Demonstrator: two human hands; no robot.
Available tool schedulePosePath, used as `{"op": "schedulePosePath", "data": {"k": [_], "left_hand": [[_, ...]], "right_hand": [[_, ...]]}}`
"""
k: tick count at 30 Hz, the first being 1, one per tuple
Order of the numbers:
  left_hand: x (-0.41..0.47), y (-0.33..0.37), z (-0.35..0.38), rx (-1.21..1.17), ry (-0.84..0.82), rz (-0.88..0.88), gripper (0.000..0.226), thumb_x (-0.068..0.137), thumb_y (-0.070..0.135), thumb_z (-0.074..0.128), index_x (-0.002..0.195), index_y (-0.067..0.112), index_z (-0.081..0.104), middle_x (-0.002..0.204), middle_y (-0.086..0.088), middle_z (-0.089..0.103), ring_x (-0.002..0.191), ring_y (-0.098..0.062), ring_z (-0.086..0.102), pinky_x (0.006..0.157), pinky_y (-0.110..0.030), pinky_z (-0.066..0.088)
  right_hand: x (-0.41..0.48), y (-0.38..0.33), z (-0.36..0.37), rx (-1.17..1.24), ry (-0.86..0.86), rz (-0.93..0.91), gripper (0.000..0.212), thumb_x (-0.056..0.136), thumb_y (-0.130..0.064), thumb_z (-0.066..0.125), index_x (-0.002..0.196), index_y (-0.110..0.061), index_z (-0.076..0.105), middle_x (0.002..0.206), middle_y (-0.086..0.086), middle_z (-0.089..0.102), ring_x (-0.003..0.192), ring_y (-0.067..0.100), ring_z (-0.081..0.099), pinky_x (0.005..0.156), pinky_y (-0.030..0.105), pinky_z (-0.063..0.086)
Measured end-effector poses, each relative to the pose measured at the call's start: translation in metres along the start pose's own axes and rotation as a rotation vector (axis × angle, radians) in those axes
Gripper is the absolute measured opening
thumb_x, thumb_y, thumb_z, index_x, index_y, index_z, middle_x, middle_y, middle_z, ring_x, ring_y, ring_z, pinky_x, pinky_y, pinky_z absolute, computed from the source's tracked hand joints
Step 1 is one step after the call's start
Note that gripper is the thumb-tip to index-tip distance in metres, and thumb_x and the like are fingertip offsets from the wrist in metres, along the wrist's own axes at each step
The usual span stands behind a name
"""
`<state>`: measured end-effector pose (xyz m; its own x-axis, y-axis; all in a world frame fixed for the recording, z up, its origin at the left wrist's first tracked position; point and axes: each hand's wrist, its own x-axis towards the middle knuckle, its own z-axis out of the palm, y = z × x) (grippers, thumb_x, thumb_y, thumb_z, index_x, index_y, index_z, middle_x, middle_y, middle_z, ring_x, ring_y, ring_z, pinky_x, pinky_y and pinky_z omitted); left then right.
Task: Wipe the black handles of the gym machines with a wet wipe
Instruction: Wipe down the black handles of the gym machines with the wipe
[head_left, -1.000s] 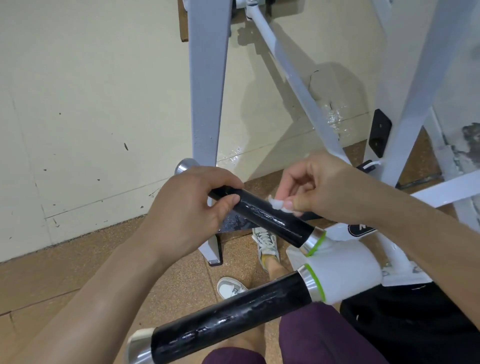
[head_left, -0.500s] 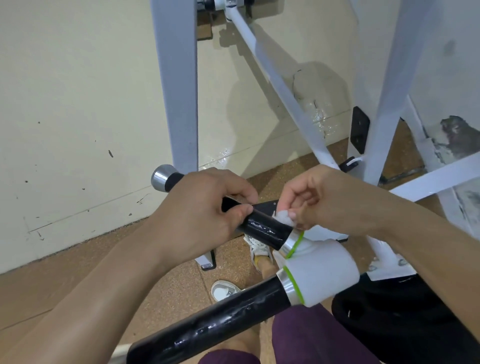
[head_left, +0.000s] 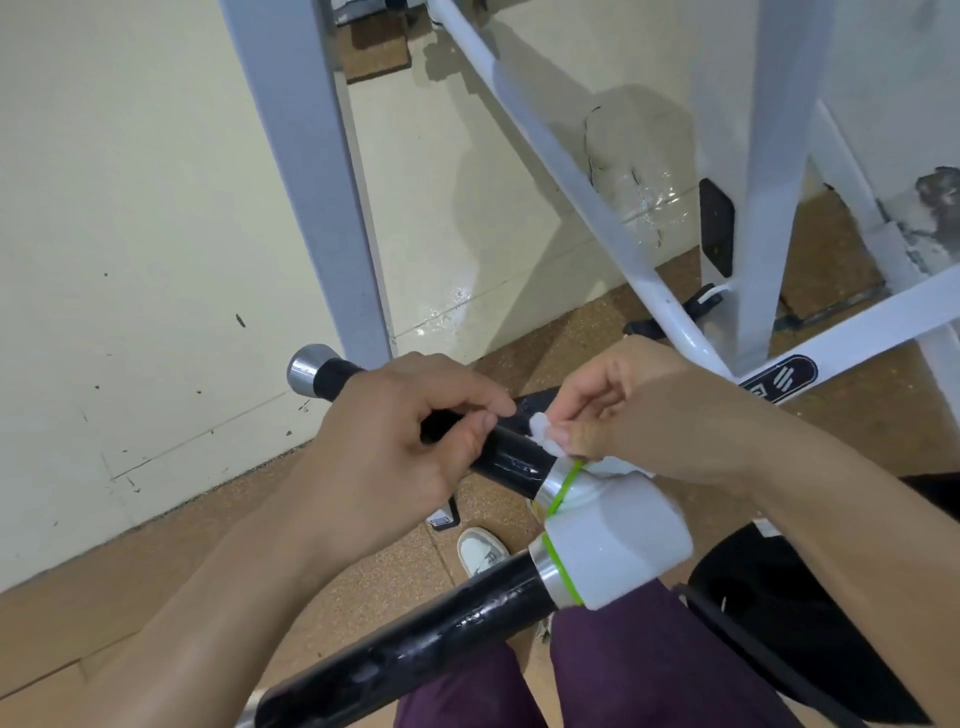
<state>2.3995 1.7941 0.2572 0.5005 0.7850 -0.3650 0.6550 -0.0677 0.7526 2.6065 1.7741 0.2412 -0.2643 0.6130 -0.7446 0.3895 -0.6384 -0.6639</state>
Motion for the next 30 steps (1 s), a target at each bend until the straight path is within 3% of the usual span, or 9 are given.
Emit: {"op": "schedulePosePath", "data": {"k": [3,6,9,12,16,21,23,27,30], "left_hand": [[-0.002,-0.001,-0.002,0.021,0.006,-0.007,0.016,0.082,0.024,0.060,0.089,0.034,0.070,0.085,0.017,0.067,0.089,-0.007,0.061,0.074,-0.022,0.047],[0.003,0.001,-0.001,0.044,-0.020,0.018,0.016,0.082,0.025,0.058,0.091,0.036,0.067,0.085,0.018,0.067,0.089,-0.006,0.060,0.075,-0.025,0.048],[0.007,0.002,0.000,0.083,-0.063,0.073,0.017,0.083,0.024,0.057,0.090,0.036,0.067,0.085,0.019,0.066,0.089,-0.004,0.059,0.077,-0.029,0.049],[0.005,0.000,-0.002,0.094,-0.101,0.131,0.019,0.083,0.021,0.056,0.091,0.034,0.068,0.085,0.018,0.066,0.089,-0.005,0.058,0.076,-0.031,0.049],[-0.001,-0.001,-0.008,0.055,-0.100,0.182,0.021,0.083,0.019,0.055,0.090,0.032,0.070,0.085,0.015,0.066,0.089,-0.009,0.058,0.074,-0.031,0.049],[-0.011,0.006,-0.012,0.059,-0.059,0.211,0.019,0.081,0.019,0.058,0.090,0.030,0.071,0.084,0.014,0.065,0.086,-0.007,0.058,0.074,-0.029,0.049],[-0.016,0.013,-0.011,0.061,-0.080,0.154,0.017,0.082,0.021,0.059,0.089,0.033,0.069,0.081,0.014,0.064,0.079,-0.005,0.058,0.070,-0.027,0.049],[-0.028,0.020,-0.003,0.146,-0.132,-0.085,0.005,0.081,0.029,0.061,0.085,0.032,0.061,0.068,0.013,0.064,0.067,-0.002,0.058,0.058,-0.018,0.045],[-0.032,0.024,0.004,-0.027,-0.130,-0.277,0.013,0.081,0.041,0.063,0.078,0.029,0.063,0.069,0.012,0.068,0.067,0.000,0.062,0.063,-0.022,0.049]], "right_hand": [[0.008,-0.002,-0.001,-0.020,-0.066,0.062,0.006,0.078,-0.014,0.072,0.073,-0.013,0.076,0.058,0.000,0.063,0.062,0.017,0.055,0.067,0.037,0.049],[0.015,-0.003,0.009,-0.023,-0.131,0.097,0.016,0.082,-0.020,0.070,0.068,-0.013,0.074,0.051,-0.003,0.054,0.056,0.013,0.046,0.061,0.030,0.041],[0.007,0.005,0.012,0.090,-0.130,0.119,0.017,0.087,-0.023,0.066,0.075,-0.016,0.076,0.070,0.010,0.067,0.066,0.017,0.057,0.065,0.032,0.044],[-0.006,0.003,0.010,0.024,0.035,0.047,0.010,0.086,-0.017,0.068,0.082,-0.017,0.077,0.080,0.009,0.074,0.071,0.014,0.063,0.070,0.030,0.049],[-0.027,-0.014,0.017,-0.217,0.254,-0.087,0.012,0.080,-0.016,0.074,0.075,-0.026,0.077,0.064,-0.011,0.069,0.061,-0.006,0.057,0.059,0.006,0.042],[-0.053,-0.020,0.044,-0.604,0.368,-0.262,0.009,0.077,-0.018,0.075,0.072,-0.025,0.076,0.076,-0.007,0.064,0.068,0.009,0.056,0.063,0.024,0.044],[-0.055,-0.024,0.054,-0.690,0.397,-0.313,0.012,0.073,-0.016,0.077,0.067,-0.024,0.071,0.073,-0.008,0.060,0.061,0.010,0.053,0.055,0.022,0.041],[-0.048,-0.037,0.065,-0.685,0.415,-0.242,0.020,0.080,-0.023,0.069,0.076,-0.028,0.050,0.083,-0.007,0.054,0.074,0.013,0.052,0.067,0.027,0.043],[-0.051,-0.040,0.068,-0.671,0.404,-0.260,0.015,0.081,-0.016,0.062,0.077,-0.024,0.049,0.078,-0.005,0.054,0.073,0.016,0.054,0.070,0.036,0.049]]}}
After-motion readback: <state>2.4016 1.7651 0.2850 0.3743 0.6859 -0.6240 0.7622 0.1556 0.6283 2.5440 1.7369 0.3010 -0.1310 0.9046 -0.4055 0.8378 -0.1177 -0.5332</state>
